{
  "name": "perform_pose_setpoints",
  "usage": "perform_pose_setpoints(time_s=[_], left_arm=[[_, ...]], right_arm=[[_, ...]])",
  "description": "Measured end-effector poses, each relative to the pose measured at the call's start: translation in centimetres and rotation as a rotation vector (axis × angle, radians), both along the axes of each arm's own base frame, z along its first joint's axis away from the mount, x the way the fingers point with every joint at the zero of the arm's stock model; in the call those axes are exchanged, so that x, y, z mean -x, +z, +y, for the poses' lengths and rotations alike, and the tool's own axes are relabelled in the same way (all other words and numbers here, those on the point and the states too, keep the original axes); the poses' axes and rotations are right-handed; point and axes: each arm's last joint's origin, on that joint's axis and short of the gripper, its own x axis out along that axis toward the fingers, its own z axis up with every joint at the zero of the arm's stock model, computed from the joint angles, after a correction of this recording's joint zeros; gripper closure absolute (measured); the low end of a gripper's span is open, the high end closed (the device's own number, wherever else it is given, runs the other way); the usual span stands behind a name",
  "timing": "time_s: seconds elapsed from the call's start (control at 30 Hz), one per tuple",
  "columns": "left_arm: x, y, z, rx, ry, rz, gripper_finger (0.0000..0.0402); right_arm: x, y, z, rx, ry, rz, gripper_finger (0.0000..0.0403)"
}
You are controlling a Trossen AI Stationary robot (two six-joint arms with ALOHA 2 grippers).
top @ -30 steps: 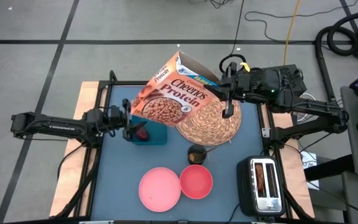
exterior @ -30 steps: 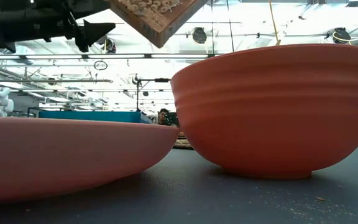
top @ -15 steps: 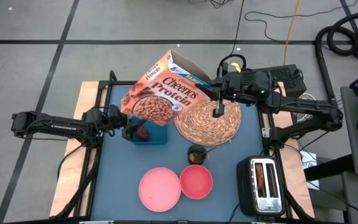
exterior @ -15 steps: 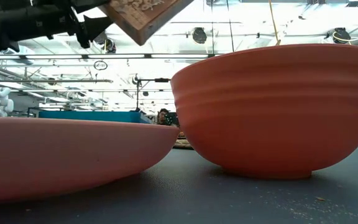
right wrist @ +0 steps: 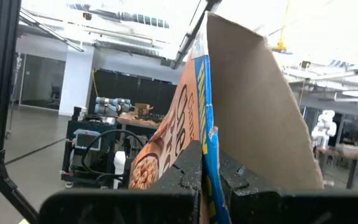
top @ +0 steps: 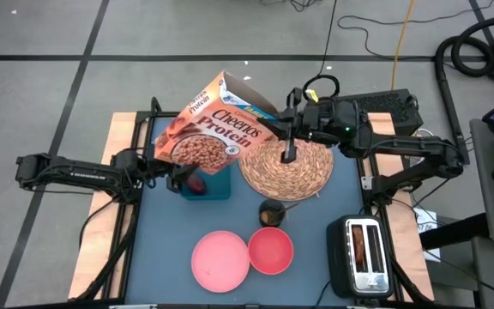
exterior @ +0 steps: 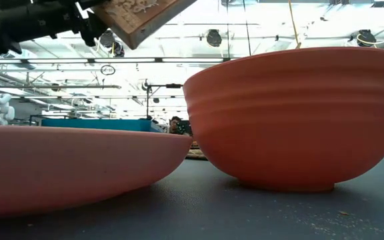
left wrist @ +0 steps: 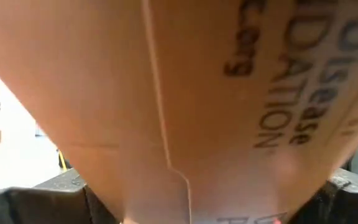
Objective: Arrange a breakfast setting
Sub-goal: Pour the cereal into the pink bowl
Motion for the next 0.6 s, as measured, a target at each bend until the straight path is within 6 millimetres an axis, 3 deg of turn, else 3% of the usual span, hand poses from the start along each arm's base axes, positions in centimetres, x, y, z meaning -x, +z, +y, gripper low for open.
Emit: perform_pose_setpoints(time_s=[0.6], left_arm=[[0.04,0.10,0.01,0.011,0.002,-0.013,0.0073]], right_arm=[[-0.54,0.27,0.30,0.053,-0.004,-0.090,0.0403]])
